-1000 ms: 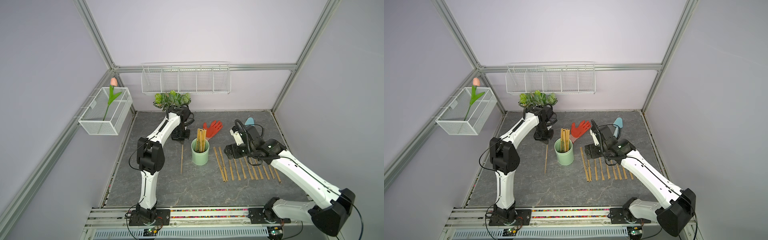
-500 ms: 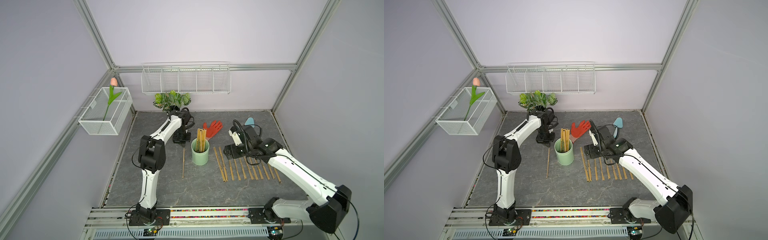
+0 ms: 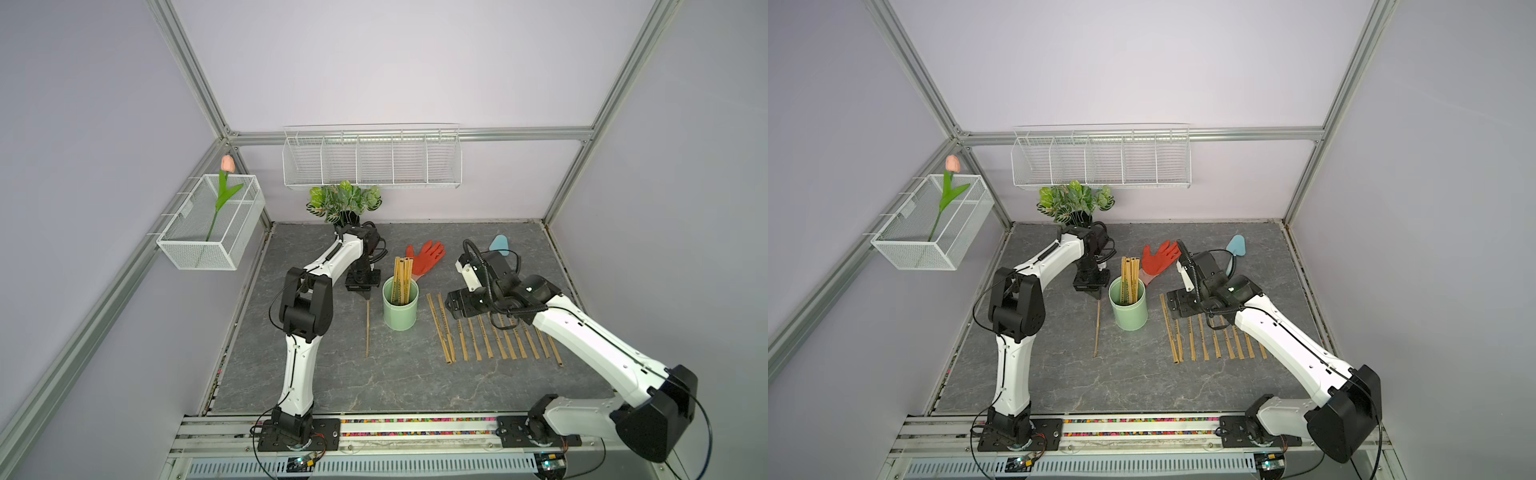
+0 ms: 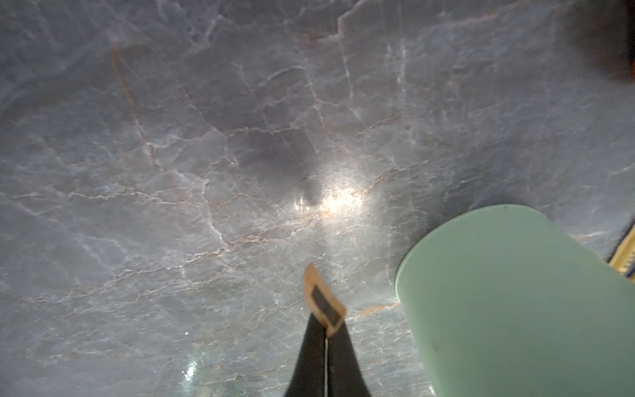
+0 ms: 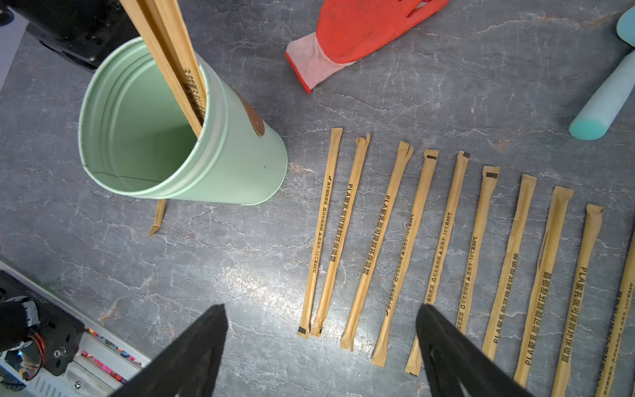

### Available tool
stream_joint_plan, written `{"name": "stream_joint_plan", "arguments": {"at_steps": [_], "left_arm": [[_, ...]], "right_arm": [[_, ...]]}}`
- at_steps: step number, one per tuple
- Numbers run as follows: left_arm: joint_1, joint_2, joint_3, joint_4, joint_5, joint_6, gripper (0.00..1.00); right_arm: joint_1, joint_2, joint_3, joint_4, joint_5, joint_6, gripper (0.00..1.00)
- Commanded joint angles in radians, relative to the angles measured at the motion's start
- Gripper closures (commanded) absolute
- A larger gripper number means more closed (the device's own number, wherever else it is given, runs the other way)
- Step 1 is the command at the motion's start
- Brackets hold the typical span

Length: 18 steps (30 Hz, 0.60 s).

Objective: Take the straws out of the storage container
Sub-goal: Place the straw at the center of the board.

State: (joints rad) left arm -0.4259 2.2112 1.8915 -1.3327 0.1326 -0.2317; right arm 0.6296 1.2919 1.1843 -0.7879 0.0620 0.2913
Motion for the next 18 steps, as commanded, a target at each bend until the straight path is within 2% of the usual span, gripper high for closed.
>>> {"name": "stream_joint_plan", "arguments": {"at_steps": [1,18], "left_arm": [[0.002,0.011,-0.009,0.015,0.010,-0.003,0.98],[0.004,0.019,-0.030,0.033,0.017,-0.003,0.93]], "right_arm": [[0.005,0.008,0.004,0.007,-0.005,-0.007,0.11],[0.005,0.013,0.008,0.002,-0.008,-0.006,0.11]]}}
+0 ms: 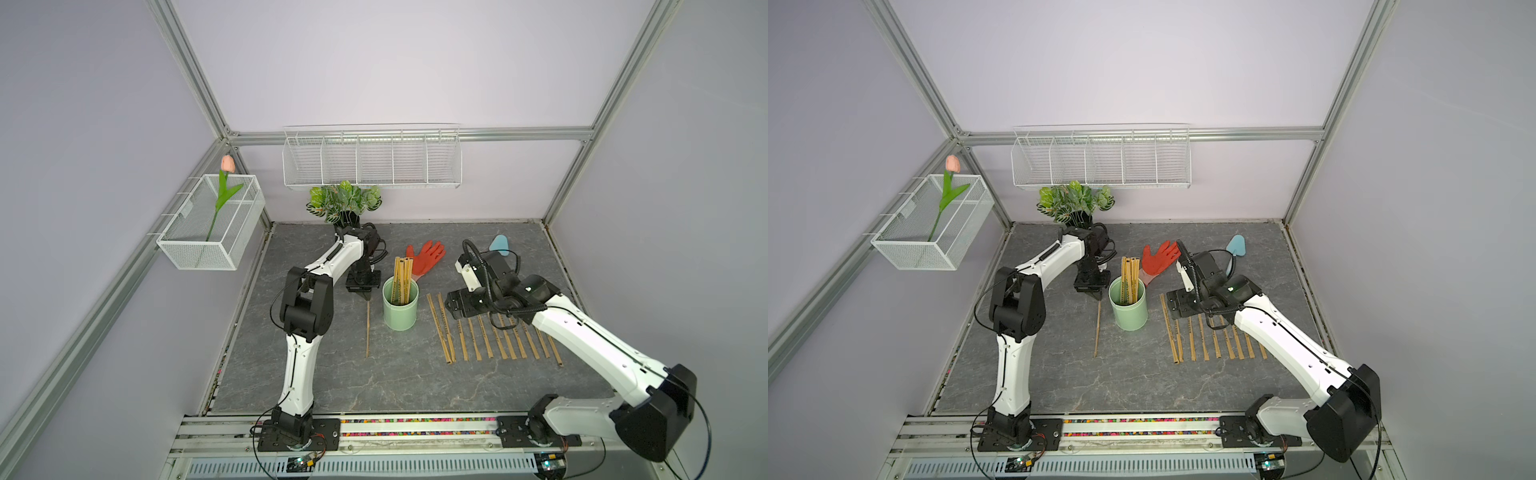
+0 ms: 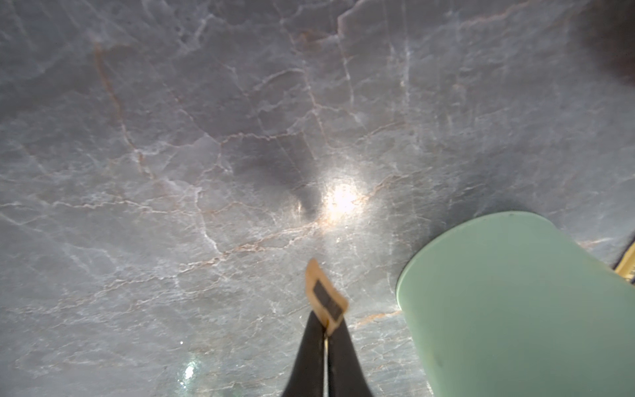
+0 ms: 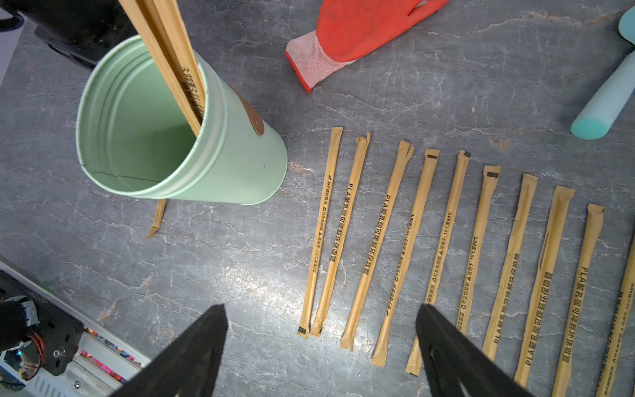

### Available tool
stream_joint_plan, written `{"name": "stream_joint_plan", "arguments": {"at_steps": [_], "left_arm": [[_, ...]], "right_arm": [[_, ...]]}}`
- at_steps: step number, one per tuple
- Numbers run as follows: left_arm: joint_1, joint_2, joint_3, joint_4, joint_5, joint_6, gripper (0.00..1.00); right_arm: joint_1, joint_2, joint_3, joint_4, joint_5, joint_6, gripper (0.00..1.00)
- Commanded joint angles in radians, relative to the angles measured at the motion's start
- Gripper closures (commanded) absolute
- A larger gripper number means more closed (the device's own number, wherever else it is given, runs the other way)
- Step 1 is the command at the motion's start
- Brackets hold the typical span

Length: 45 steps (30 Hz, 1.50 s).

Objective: Take the straws out of the storage container
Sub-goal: Place the straw at the center of the board, then pick up the straw from the container.

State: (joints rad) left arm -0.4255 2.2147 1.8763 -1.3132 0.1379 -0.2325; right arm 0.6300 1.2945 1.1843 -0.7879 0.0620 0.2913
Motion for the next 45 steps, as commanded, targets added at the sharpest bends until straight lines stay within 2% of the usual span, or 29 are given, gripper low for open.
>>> {"name": "stream_joint_plan", "arguments": {"at_steps": [1,14,24,28,33,38,42,45], "left_arm": [[0.004,0.015,-0.018,0.018,0.011,-0.002,0.92],[0.004,0.012,-0.036,0.028,0.011,-0.002,0.83],[0.005,-0.029,-0.026,0.022,-0.006,-0.008,0.82],[0.005,-0.107,0.006,-0.002,-0.053,-0.020,0.82],[0.005,-0.277,0.003,0.032,-0.090,-0.037,0.81],[0.004,-0.477,-0.110,0.212,0.030,-0.016,0.79],[0.003,-0.554,-0.203,0.312,0.112,0.011,0.72],[-0.005,-0.558,-0.230,0.326,0.134,0.026,0.73]], "right_arm": [[0.004,0.010,0.008,0.000,-0.007,-0.005,0.11],[0.004,0.012,0.009,0.002,-0.009,-0.004,0.11],[0.004,-0.001,0.005,-0.008,-0.002,0.004,0.11],[0.004,-0.044,-0.012,0.008,0.020,0.017,0.11],[0.003,-0.102,-0.029,0.035,0.029,0.036,0.11],[0.002,-0.103,-0.009,0.020,0.025,0.040,0.11],[0.002,-0.095,0.002,0.016,0.020,0.043,0.11],[0.003,-0.088,0.007,0.016,0.019,0.044,0.11]]}}
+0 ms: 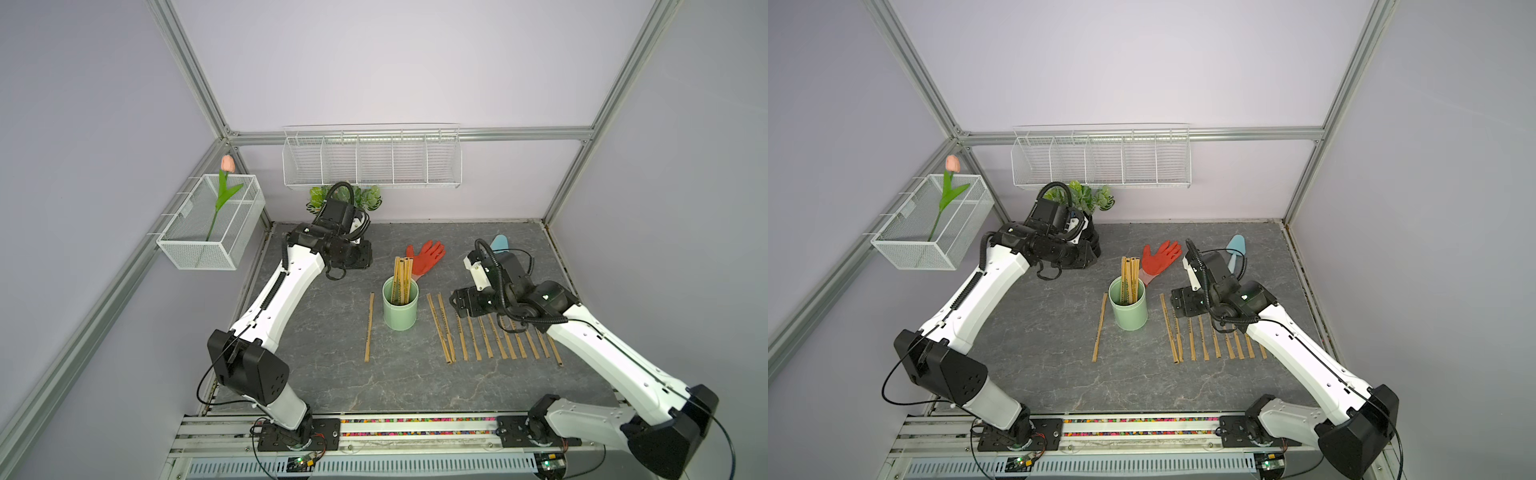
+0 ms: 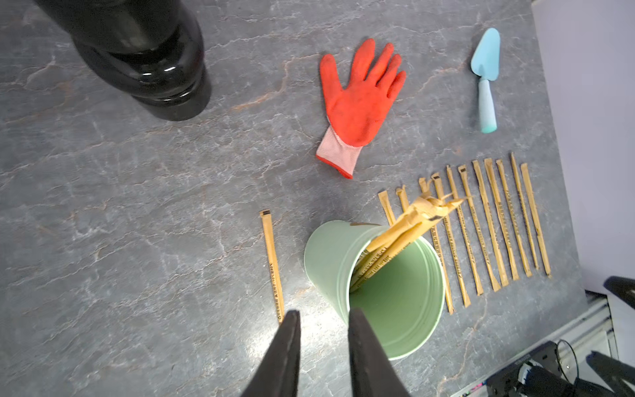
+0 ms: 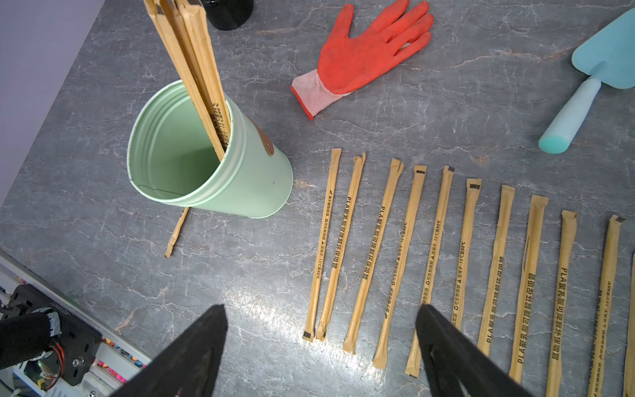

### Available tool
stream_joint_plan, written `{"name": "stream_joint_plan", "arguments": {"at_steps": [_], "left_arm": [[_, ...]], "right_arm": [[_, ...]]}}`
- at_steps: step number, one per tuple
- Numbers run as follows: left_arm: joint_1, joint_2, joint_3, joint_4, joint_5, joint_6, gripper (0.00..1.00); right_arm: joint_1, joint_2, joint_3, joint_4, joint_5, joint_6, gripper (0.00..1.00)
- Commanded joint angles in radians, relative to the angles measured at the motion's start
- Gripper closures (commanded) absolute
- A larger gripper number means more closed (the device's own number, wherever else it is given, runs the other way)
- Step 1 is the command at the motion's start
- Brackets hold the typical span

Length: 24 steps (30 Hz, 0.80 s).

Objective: Take the straws out of the storage container
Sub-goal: Pick up the straw from the container.

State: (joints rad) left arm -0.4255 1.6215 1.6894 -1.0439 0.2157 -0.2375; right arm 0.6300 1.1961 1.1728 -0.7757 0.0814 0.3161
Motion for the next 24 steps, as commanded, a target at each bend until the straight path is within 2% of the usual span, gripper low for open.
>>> {"name": "stream_joint_plan", "arguments": {"at_steps": [1,10,24], "left_arm": [[-0.009,0.042,-0.046,0.053,0.057,0.037,0.73],[-0.094,0.069,-0.038,0.060,0.034,0.067,0.73],[-0.118,0.131,0.000,0.056,0.031,0.060,0.72]], "right_arm": [[0.002,0.014,0.021,0.002,-0.003,0.018,0.11],[0.002,0.023,0.017,-0.005,-0.005,0.024,0.11],[0.001,0.031,0.010,-0.012,-0.001,0.024,0.11]]}}
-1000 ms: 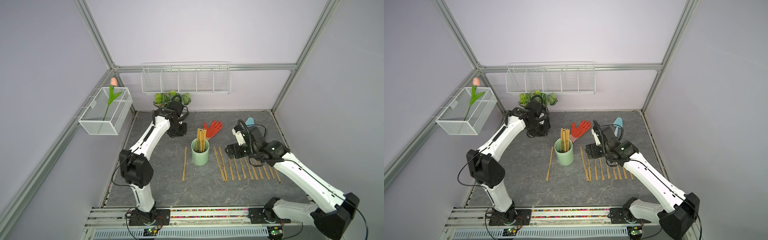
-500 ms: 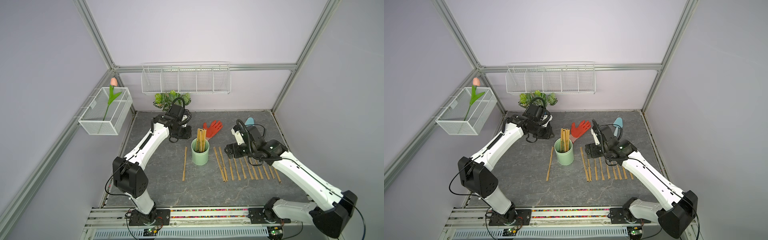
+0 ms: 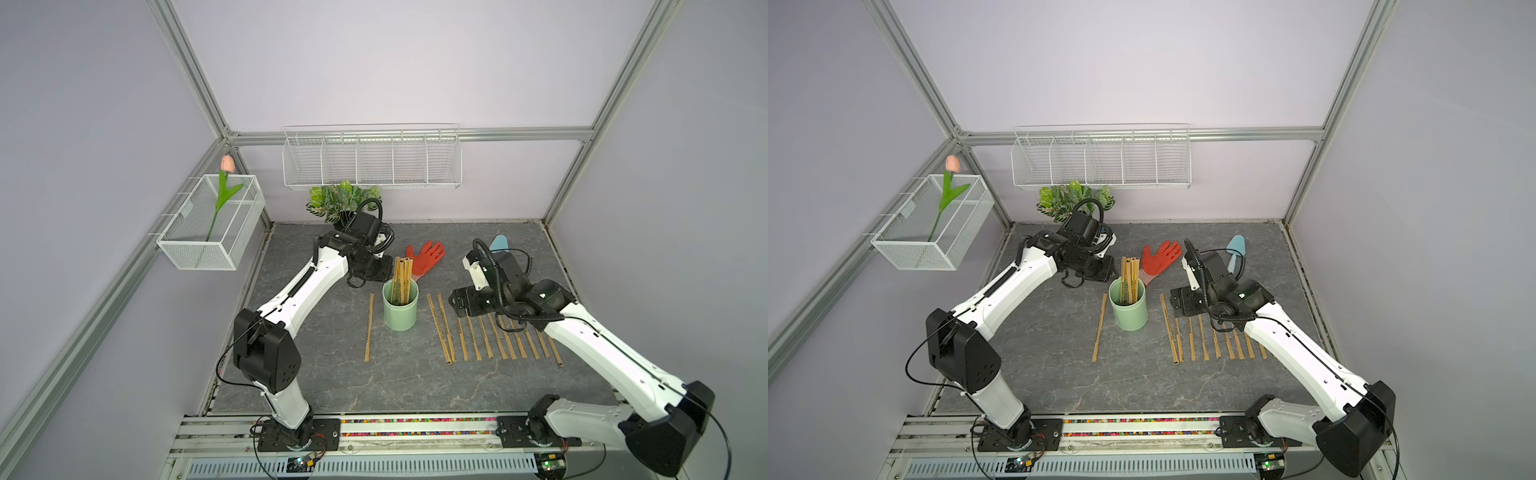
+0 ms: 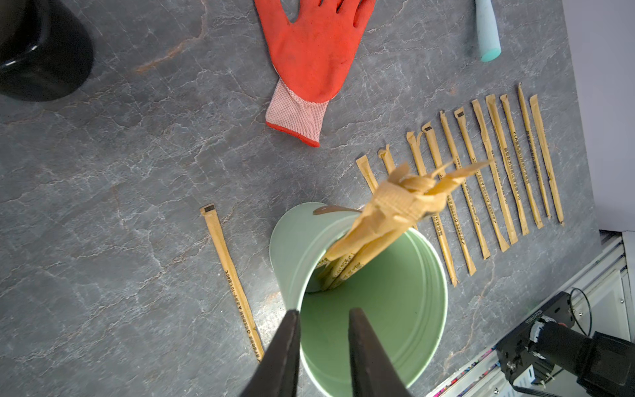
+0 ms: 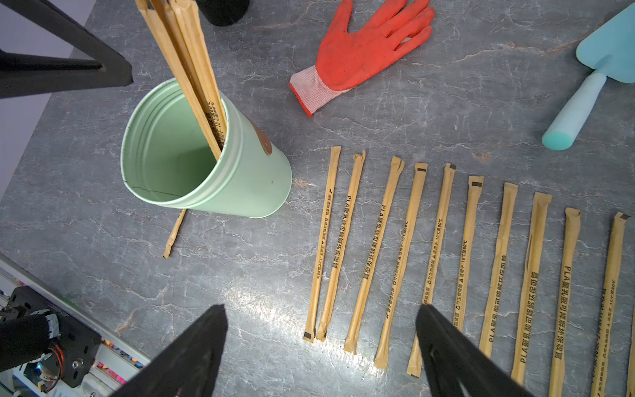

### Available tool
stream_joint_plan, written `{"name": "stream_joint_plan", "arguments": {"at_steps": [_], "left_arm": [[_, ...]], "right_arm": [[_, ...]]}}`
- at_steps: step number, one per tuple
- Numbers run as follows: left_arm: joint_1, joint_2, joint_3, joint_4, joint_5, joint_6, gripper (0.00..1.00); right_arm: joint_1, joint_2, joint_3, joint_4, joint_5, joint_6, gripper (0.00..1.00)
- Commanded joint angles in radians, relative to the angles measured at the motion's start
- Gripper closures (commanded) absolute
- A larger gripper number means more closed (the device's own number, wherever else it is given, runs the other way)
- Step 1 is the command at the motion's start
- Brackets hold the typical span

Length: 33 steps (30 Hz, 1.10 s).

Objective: Take the straws out of the storage container
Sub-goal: Pick up the straw from the container.

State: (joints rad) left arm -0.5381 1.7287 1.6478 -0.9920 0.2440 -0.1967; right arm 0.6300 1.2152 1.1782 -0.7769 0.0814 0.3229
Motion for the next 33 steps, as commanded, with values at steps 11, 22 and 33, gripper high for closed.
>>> {"name": "stream_joint_plan", "arguments": {"at_steps": [11,22,33], "left_arm": [[-0.015,0.079,0.093,-0.009,0.002,0.019,0.71],[-0.017,0.124,0.137,-0.026,-0.005,0.020,0.71],[-0.017,0.138,0.153,-0.031,-0.018,0.023,0.73]], "right_arm": [[-0.001,0.018,-0.008,-0.015,0.003,0.017,0.11],[-0.008,0.020,-0.012,-0.021,0.003,0.017,0.11],[-0.013,0.021,-0.014,-0.028,0.003,0.016,0.11]]}}
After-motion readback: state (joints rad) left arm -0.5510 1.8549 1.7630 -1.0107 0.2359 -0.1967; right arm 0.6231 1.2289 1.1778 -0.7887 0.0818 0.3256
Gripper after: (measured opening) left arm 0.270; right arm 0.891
